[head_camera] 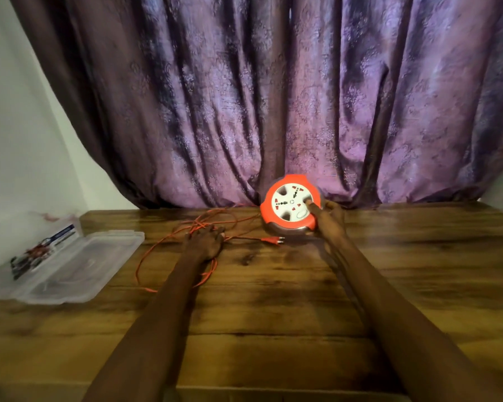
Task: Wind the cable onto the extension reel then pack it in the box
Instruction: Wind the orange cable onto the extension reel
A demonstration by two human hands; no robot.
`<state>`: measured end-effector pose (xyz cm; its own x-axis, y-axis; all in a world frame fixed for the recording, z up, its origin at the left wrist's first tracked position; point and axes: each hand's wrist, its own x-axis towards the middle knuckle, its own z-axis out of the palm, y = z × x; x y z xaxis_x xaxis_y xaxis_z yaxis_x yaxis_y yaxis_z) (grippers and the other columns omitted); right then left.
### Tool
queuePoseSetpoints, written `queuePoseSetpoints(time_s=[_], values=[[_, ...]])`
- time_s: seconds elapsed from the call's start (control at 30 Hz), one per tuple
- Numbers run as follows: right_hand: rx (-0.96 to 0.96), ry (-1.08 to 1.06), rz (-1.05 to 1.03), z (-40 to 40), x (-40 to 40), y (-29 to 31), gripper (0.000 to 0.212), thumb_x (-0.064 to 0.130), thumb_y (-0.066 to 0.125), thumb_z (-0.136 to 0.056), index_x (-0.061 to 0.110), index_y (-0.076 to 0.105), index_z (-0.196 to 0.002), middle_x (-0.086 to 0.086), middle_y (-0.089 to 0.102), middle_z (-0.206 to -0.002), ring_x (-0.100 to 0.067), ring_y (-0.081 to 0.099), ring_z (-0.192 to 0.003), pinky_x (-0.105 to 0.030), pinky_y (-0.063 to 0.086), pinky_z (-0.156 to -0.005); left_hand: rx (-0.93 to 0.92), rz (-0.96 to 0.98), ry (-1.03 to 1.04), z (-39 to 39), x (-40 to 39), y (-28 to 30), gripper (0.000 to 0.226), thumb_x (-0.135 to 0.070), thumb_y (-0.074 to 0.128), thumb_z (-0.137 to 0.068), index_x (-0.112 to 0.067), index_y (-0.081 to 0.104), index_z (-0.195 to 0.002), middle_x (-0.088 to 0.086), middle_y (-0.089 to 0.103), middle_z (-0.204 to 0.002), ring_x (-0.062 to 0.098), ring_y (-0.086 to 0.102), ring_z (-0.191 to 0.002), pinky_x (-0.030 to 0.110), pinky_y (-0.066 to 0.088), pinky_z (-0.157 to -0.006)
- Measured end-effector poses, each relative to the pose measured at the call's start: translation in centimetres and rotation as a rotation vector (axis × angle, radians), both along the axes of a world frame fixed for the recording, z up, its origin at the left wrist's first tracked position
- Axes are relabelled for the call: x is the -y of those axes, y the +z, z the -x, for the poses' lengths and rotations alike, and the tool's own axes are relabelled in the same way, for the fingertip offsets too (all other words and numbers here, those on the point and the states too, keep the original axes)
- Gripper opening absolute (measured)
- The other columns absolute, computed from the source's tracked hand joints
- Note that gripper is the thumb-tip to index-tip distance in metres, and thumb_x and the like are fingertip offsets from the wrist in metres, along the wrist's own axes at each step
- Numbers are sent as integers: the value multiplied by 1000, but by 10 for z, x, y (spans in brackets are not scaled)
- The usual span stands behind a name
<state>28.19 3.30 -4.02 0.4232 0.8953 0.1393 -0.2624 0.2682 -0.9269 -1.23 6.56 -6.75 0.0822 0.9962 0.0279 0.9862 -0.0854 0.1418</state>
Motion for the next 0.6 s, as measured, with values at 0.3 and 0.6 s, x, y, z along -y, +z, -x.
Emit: queuePoseSetpoints(time_s=[0.3, 0.6], values=[[-5, 46, 4, 26, -18, -13, 34, 28, 83, -80, 10, 70, -106, -8, 75, -93, -21, 67, -71, -31, 55, -51, -6, -333, 111, 71, 27, 18, 31, -39, 55, -95, -13, 72, -103, 16, 70, -111, 35, 65, -105, 37, 50, -87], [-130, -88, -8, -16, -13, -10, 48, 26, 79, -84, 8, 58, -124, -12, 67, -107, -17, 64, -72, -28, 55, -43, 1049, -207, 55, 75, 26, 48, 31, -3, 52, -100, -1, 57, -70, 5, 61, -53, 8, 55, -37, 20, 45, -40]])
